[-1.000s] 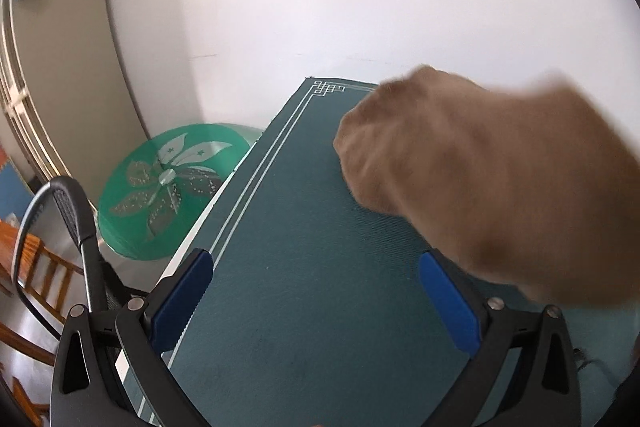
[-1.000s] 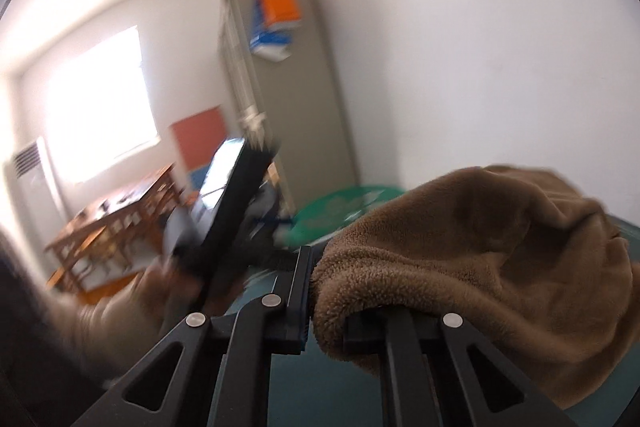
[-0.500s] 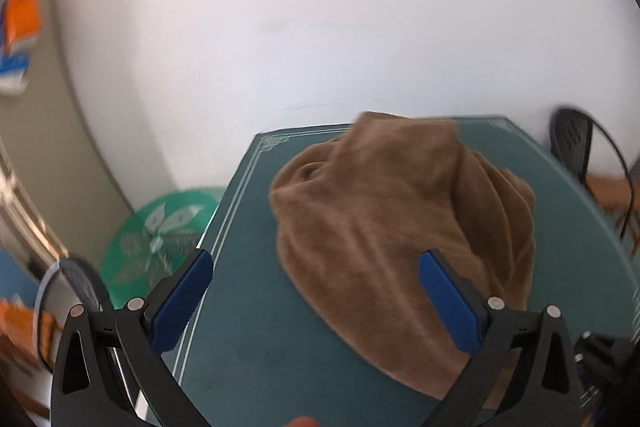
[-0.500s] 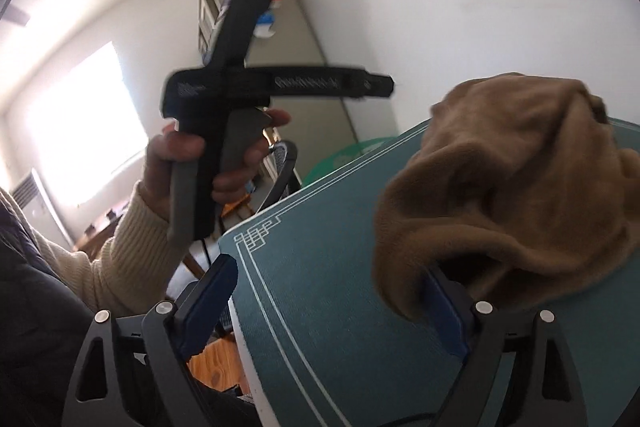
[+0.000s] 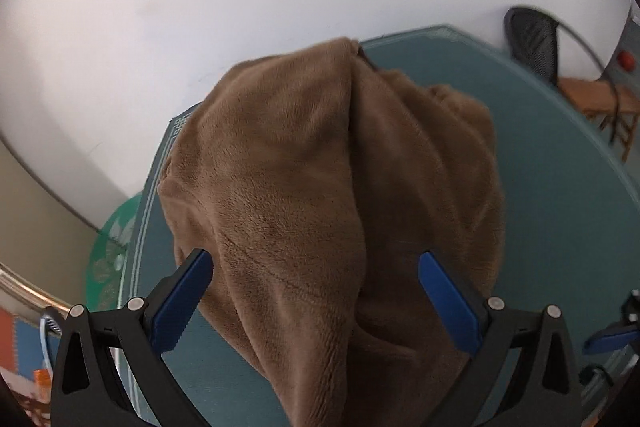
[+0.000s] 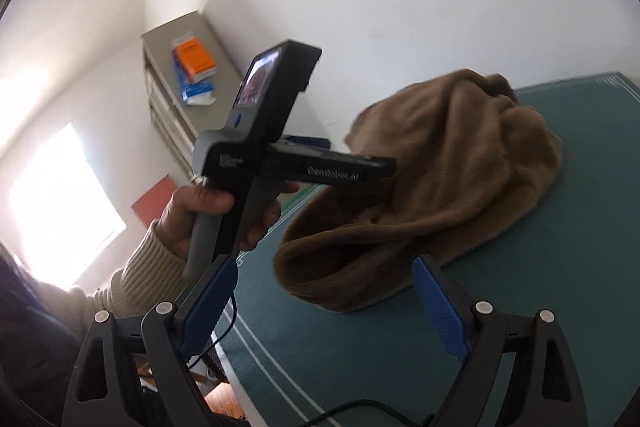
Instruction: Fold clothes
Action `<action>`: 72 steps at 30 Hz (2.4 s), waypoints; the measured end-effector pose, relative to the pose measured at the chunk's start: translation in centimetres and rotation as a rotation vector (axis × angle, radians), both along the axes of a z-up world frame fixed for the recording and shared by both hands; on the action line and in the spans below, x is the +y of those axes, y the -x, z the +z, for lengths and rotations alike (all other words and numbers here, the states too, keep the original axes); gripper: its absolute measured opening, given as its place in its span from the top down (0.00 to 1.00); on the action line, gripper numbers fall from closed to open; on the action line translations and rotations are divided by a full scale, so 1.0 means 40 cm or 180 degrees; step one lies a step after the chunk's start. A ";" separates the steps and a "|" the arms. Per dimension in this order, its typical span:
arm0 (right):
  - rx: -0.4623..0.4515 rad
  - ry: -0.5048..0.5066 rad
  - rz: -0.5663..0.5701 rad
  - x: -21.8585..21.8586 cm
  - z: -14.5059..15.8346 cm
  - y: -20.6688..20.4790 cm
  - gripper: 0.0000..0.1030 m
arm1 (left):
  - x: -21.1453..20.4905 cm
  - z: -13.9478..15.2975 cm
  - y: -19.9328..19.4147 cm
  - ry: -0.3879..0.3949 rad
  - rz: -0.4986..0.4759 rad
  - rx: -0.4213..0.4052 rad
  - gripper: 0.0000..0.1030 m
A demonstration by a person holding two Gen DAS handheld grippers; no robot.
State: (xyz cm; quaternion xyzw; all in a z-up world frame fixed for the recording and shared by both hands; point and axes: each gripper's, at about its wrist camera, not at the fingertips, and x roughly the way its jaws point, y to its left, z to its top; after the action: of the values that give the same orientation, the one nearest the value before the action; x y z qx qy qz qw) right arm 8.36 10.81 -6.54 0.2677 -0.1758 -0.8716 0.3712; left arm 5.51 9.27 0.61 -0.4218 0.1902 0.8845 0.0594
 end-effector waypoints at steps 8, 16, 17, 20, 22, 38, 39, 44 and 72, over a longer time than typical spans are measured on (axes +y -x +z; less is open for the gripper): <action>-0.0022 -0.0060 -0.0289 0.021 0.003 -0.016 0.12 | -0.074 -0.086 0.121 0.0191 0.0545 -0.0289 0.28; -0.0164 -0.0222 -0.0489 0.043 -0.021 -0.007 0.12 | -0.309 -0.023 0.132 -0.0801 0.1042 -0.0361 0.87; -0.0199 -0.0230 -0.0506 0.043 -0.024 -0.004 0.12 | -0.344 0.000 0.123 -0.0910 0.1106 -0.0276 0.87; -0.0286 -0.0269 -0.0556 0.045 -0.031 0.004 0.12 | -0.465 0.078 0.083 -0.1303 0.1325 -0.0011 0.87; -0.0320 -0.0312 -0.0588 0.046 -0.032 0.008 0.12 | -0.541 0.115 0.064 -0.1501 0.1473 0.0170 0.87; -0.0615 -0.0803 -0.1306 0.112 0.001 0.173 0.12 | -0.772 -0.055 -0.132 -0.2137 0.2052 0.0008 0.87; -0.0690 -0.0787 -0.1293 0.102 -0.003 0.192 0.12 | -0.775 -0.064 -0.124 -0.2132 0.2040 0.0006 0.87; -0.1026 -0.0716 -0.1327 0.077 -0.049 0.279 0.13 | -0.803 -0.079 -0.105 -0.2138 0.1985 -0.0022 0.84; 0.0113 -0.0142 -0.1624 0.213 0.190 -0.045 0.90 | -0.807 0.035 -0.252 -0.2665 0.1621 0.0312 0.84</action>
State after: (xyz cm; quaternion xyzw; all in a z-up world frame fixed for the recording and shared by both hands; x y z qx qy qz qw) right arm 10.17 19.32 1.08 0.2074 -0.2119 -0.9453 0.1363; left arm 15.57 -23.03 2.03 -0.3527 -0.2882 0.8902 -0.0034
